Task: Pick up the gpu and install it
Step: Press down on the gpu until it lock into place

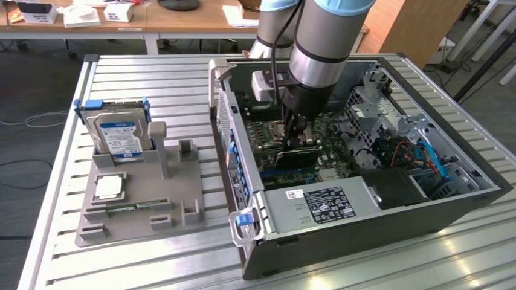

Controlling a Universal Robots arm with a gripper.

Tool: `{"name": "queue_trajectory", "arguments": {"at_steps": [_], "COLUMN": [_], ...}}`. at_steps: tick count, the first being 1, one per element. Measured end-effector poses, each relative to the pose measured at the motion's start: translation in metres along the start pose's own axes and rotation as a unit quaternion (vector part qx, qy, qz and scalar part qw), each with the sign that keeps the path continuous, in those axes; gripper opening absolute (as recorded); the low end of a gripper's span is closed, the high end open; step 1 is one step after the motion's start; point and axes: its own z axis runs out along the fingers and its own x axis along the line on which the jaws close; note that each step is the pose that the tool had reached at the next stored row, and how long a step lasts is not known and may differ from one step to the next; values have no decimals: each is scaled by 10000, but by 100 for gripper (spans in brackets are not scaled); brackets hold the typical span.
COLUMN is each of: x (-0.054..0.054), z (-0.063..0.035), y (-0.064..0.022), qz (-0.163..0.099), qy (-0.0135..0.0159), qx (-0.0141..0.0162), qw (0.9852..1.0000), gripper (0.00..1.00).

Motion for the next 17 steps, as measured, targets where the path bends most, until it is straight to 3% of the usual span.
{"name": "queue_trajectory", "arguments": {"at_steps": [17], "x": [1], "z": [26], "y": [0], "qz": [0], "qy": [0], "qx": [0], "qw": [10000], "gripper": [11]}}
